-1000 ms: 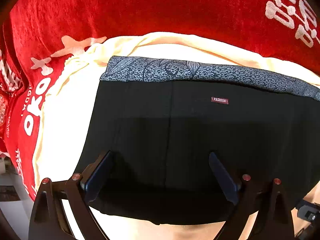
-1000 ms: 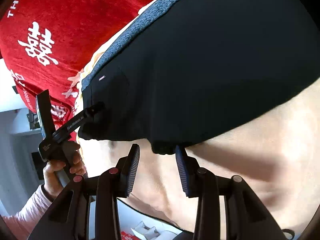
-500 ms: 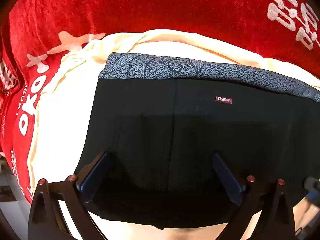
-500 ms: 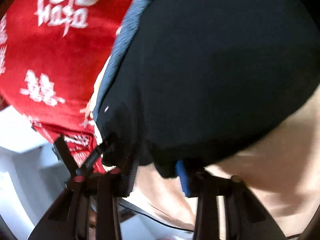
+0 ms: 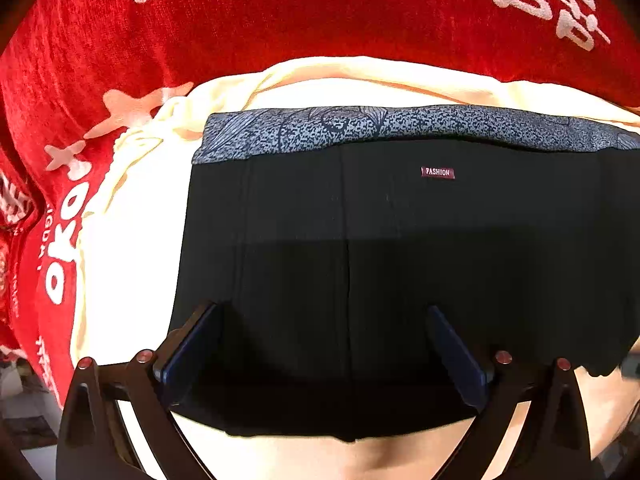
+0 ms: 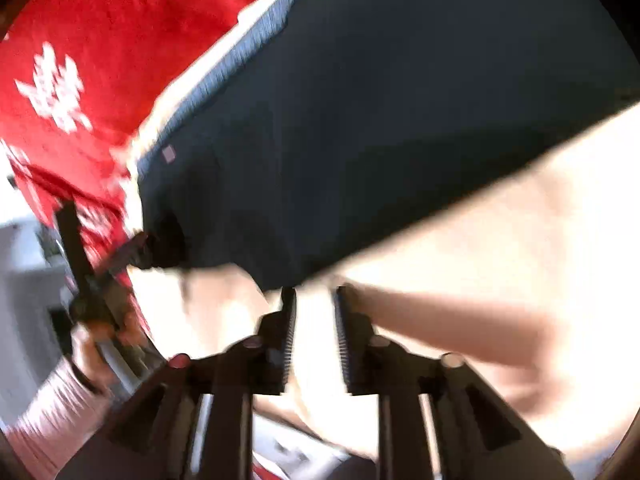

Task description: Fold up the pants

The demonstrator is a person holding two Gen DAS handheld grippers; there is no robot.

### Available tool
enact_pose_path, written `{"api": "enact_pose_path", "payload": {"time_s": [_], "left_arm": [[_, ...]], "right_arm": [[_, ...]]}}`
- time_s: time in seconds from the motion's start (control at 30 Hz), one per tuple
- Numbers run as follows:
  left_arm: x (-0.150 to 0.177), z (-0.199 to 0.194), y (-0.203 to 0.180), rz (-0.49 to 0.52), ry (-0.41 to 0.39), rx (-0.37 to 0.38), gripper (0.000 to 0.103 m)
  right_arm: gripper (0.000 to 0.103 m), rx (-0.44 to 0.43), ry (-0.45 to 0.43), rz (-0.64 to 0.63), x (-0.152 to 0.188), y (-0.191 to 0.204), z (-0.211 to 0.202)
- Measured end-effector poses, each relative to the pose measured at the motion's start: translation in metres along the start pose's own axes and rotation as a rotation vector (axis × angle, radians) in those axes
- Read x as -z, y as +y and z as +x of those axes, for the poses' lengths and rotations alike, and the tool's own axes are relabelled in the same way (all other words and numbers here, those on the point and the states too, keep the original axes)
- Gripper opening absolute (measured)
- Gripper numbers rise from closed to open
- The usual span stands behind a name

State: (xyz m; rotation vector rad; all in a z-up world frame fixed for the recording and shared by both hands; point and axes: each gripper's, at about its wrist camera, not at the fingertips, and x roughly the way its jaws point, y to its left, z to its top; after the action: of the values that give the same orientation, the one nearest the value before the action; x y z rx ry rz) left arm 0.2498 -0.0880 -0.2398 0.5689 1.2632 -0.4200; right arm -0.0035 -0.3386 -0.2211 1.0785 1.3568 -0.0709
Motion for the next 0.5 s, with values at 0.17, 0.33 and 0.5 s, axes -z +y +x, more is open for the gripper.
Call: {"api": "enact_pose_path", "payload": {"time_s": [0.17, 0.33, 0.5], "left_arm": [[-0.003, -0.043, -0.036, 0.025, -0.051, 0.066, 0.103], [-0.016, -0.052, -0.111, 0.035, -0.062, 0.198, 0.103], [-0.016, -0.033, -0.176, 0.045, -0.030, 0.243, 0.103]], "right_arm": [[0.023, 0.119, -0.124, -0.121, -0.014, 0.000, -0.060], [0.023, 0.283, -0.237, -0.218, -0.072, 0.005, -0.087], [0.023, 0.367, -0.246, -0.230, -0.095, -0.011, -0.085]]}}
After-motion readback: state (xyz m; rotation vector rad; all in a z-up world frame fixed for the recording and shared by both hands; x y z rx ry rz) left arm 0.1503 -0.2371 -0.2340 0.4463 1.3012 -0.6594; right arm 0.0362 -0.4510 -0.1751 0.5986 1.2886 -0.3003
